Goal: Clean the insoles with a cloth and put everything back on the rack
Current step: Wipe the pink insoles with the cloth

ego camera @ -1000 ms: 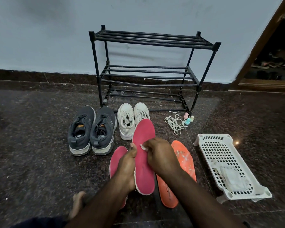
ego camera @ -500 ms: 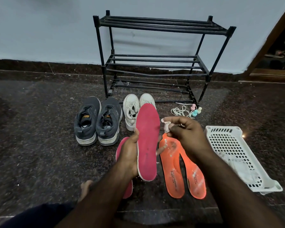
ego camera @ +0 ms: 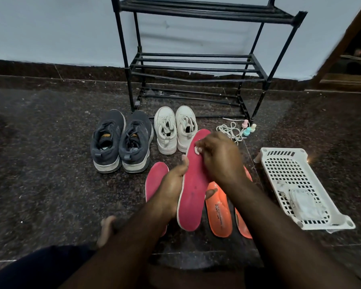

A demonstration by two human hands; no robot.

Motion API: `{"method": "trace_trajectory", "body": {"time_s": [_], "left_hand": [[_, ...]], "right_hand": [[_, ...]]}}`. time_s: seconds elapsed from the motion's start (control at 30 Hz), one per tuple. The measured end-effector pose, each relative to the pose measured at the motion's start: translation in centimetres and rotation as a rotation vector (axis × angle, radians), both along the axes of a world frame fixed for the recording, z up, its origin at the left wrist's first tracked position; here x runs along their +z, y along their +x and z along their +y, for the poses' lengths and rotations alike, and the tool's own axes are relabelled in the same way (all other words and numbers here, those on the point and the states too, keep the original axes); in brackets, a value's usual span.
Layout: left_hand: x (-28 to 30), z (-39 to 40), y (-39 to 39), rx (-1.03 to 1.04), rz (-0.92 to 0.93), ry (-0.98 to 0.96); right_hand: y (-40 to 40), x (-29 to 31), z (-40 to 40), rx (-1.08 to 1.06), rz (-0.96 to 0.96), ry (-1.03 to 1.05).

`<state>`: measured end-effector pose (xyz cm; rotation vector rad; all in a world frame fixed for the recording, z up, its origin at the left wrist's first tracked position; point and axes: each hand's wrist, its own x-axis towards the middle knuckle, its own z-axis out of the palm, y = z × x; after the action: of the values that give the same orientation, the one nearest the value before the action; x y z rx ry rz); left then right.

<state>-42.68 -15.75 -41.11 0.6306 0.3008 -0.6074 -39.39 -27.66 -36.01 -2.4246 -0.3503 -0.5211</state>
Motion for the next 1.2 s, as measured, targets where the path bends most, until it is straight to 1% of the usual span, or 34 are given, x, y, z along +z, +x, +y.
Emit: {"method": "trace_trajectory", "body": {"time_s": [0.07, 0.13, 0.17, 0.23, 0.33, 0.4, 0.5, 0.53, 0.6, 0.67, 0.73, 0.83, 0.93, 1.0, 1.07, 1.13, 1.2], "left_hand": [[0.2, -0.3, -0.1, 0.049, 0.015, -0.006], [0.1, -0.6, 0.2, 0.147, 0.038, -0.059], [-0.2, -0.6, 0.4, 0.157, 0.025, -0.076], [-0.5, -0.5, 0.5, 0.121, 0.005, -0.01], [-0.7, -0.3, 0.3, 0.019, -0.013, 0.107], [-0.4, -0.3, 0.2, 0.024, -0.015, 0.089], [-0.6, -0.4, 0.4, 0.127, 0.032, -0.045], [-0.7, -0.3, 0.5, 0.134, 0.03, -0.057], [-0.8, -0.2, 0.6, 0.077, -0.004, -0.003], [-0.9, 0.0, 0.6, 0.012, -0.017, 0.079], [-1.0, 0.0, 0.6, -0.026, -0.016, 0.103], [-1.5, 0.0, 0.7, 0.019, -0.006, 0.087], [-2.2, 0.3, 1.2, 0.08, -0.013, 0.037], [-2.2, 0.3, 1.2, 0.05, -0.046, 0.06], [-2.2, -0.1, 1.0, -0.005, -0.058, 0.094], [-2.3, -0.6, 0.9, -0.028, -0.071, 0.119], [-2.4, -0.8, 1.0, -0.011, -0.08, 0.128]], "right_hand": [[-0.4, -0.4, 0.6, 0.055, 0.017, -0.037], [-1.4, -0.8, 1.4, 0.139, 0.094, -0.043], [-1.8, -0.9, 1.5, 0.166, 0.119, -0.032], [-1.5, -0.8, 1.1, 0.151, 0.117, -0.018], [-0.3, -0.6, -0.2, 0.033, 0.07, -0.023], [-0.6, -0.4, 0.1, 0.04, 0.074, -0.053], [-1.9, -0.8, 1.3, 0.156, 0.127, -0.102], [-2.0, -0.8, 1.2, 0.178, 0.132, -0.105], [-1.5, -0.8, 0.4, 0.155, 0.1, -0.08], [-0.7, -0.9, -0.7, 0.067, 0.062, -0.039], [-0.5, -0.9, -0.9, 0.031, 0.063, -0.044], [-1.4, -1.0, 0.2, 0.128, 0.07, -0.092], [-2.0, -1.1, 0.5, 0.213, 0.087, -0.078], [-1.9, -1.0, 0.2, 0.192, 0.084, -0.075], [-1.4, -0.7, -0.3, 0.123, 0.058, -0.06], [-0.9, -0.5, -0.7, 0.057, 0.044, -0.002], [-1.4, -0.5, -0.3, 0.072, 0.055, 0.054]]}}
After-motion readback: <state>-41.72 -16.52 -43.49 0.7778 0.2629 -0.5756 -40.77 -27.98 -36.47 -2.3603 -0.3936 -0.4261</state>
